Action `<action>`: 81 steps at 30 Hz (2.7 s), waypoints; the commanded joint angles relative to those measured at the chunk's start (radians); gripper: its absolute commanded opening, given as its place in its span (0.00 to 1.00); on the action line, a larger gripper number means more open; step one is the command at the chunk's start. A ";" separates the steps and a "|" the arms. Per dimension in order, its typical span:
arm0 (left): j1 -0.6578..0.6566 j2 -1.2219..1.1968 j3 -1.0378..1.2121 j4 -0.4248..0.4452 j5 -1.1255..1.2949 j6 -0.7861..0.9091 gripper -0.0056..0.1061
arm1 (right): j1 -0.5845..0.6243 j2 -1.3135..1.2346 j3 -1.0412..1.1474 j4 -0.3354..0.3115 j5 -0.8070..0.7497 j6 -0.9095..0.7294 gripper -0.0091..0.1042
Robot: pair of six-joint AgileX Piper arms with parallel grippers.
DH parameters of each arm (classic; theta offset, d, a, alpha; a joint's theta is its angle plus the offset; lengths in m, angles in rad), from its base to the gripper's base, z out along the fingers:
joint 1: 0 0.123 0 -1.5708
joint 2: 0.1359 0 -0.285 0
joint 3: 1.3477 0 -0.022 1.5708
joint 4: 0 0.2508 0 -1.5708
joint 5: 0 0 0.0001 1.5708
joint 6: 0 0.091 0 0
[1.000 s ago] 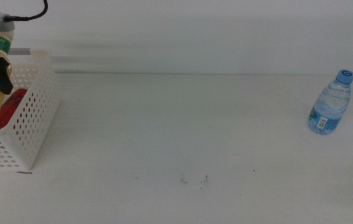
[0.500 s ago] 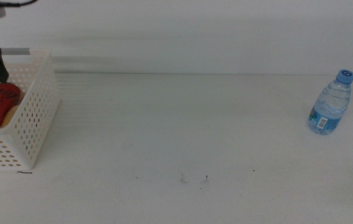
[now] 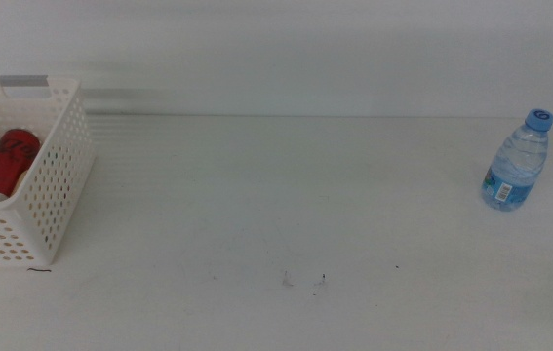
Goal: Use arms to grab the bottles and put them into the dustbin to the left of the table.
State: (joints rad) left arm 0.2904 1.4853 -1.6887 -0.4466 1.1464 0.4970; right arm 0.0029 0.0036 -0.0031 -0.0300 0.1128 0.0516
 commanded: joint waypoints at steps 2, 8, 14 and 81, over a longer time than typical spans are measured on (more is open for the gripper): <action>-0.002 -0.135 0.096 -0.107 -0.053 0.081 0.89 | -0.004 -0.004 0.003 -0.010 -0.008 -0.004 0.90; -0.002 -0.300 0.294 -0.342 -0.108 0.265 0.89 | -0.004 -0.004 0.003 -0.010 -0.008 -0.004 0.90; -0.101 -0.416 0.500 -0.467 -0.247 0.396 0.89 | -0.004 -0.004 0.003 -0.010 -0.008 -0.004 0.90; -0.903 -0.663 0.779 0.346 -0.595 -0.319 0.89 | -0.004 -0.004 0.003 -0.010 -0.008 -0.004 0.90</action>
State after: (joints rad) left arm -0.6078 0.8266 -0.9076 -0.1163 0.5672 0.1859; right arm 0.0029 0.0036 -0.0031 -0.0300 0.1128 0.0516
